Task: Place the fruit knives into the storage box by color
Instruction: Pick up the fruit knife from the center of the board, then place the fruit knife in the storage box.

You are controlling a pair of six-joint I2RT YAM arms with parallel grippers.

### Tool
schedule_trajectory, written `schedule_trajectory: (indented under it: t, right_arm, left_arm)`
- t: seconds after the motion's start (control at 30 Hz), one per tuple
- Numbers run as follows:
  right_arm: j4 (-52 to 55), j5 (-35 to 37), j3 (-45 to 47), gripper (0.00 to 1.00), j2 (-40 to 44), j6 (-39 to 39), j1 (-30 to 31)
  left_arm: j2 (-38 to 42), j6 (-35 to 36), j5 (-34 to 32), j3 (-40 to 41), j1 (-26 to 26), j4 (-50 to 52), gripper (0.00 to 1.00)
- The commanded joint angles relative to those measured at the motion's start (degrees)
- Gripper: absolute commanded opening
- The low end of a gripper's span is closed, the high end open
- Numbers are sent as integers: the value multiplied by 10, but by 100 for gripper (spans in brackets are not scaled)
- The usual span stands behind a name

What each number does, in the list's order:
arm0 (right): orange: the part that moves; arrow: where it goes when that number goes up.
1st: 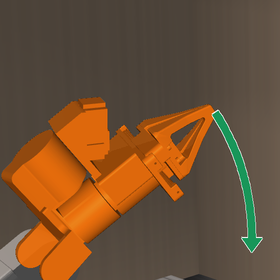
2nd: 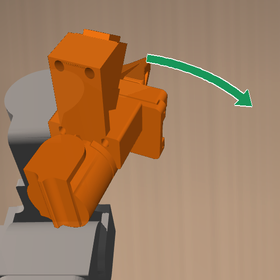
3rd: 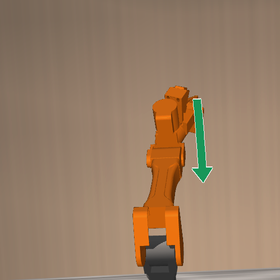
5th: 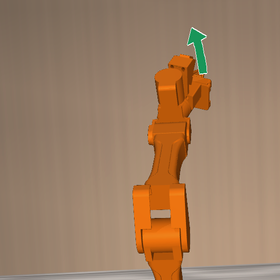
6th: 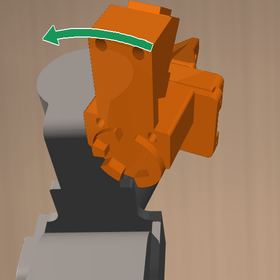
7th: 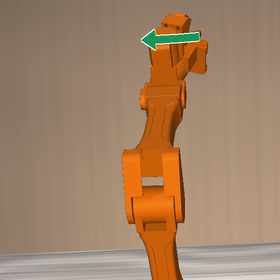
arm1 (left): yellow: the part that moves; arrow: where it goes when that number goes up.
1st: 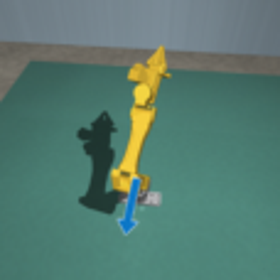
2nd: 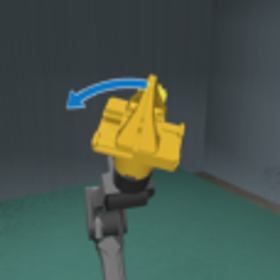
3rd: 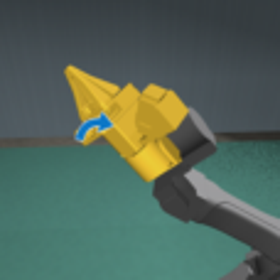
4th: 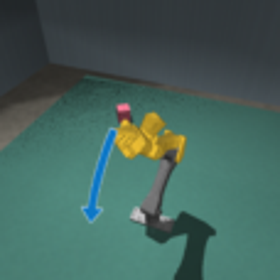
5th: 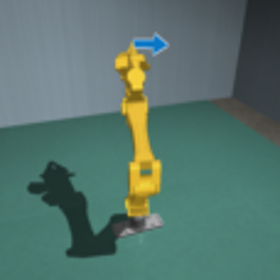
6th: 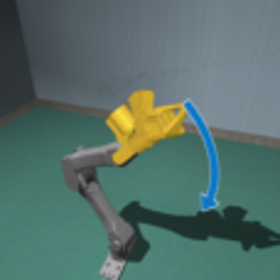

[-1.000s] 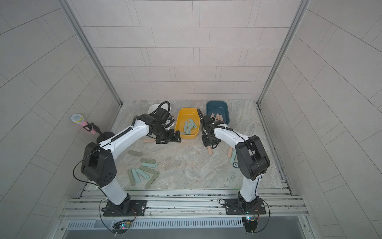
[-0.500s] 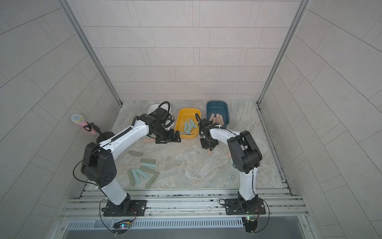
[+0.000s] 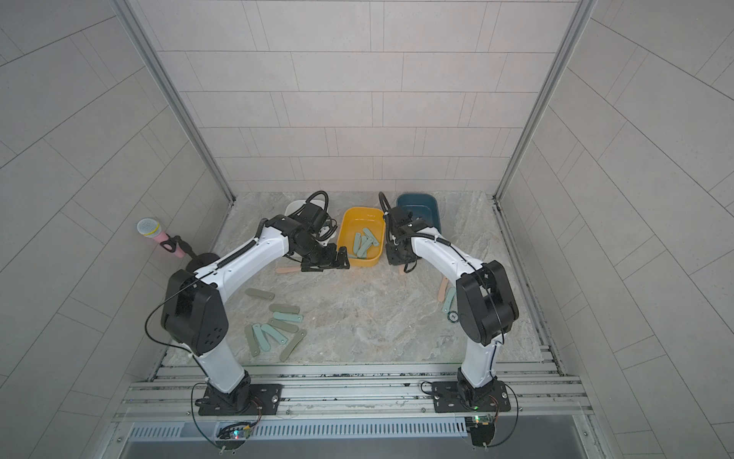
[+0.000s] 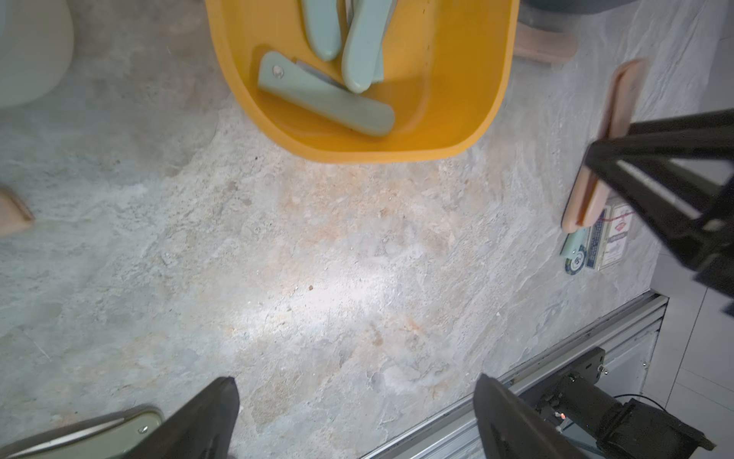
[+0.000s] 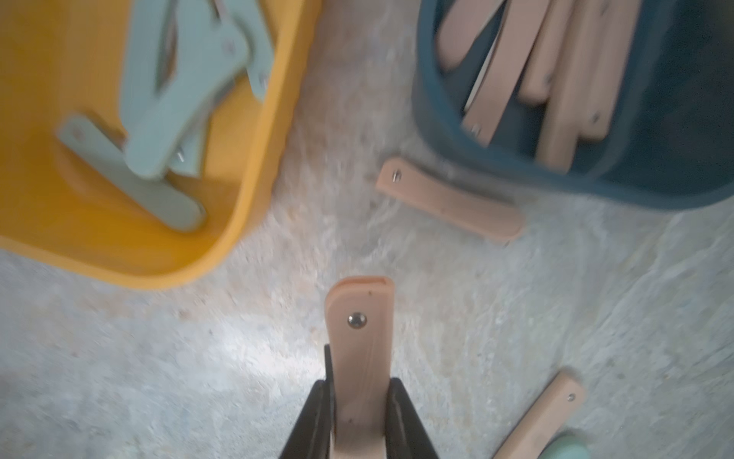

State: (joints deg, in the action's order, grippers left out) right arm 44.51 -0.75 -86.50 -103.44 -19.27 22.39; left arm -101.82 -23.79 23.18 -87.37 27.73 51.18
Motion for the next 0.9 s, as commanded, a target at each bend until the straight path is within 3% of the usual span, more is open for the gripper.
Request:
schedule_trajectory:
  t: [0.0,0.37,0.5,0.67,0.77,0.87]
  right_arm:
    - [26,15,-60,14,-41,15,-42]
    - [49,-15,-287,19,-235,33,-118]
    - [69,-28,-330,36,-251,33,-122]
    - [65,-23,-272,54,-178,28,-116]
    - [64,-19,-202,56,-113,13,-113]
    - [62,18,-72,55,-20,-12,-100]
  left_arm:
    - [-28,-2,0,-42,-2,14,100]
    - [-88,-1,-2,-109,-2,32,100]
    - [-86,-2,-4,-106,0,31,100]
    - [-58,-1,-10,-84,8,20,100]
    - [-40,-1,-11,-71,10,18,100]
    - [-15,-1,-12,-45,14,19,100]
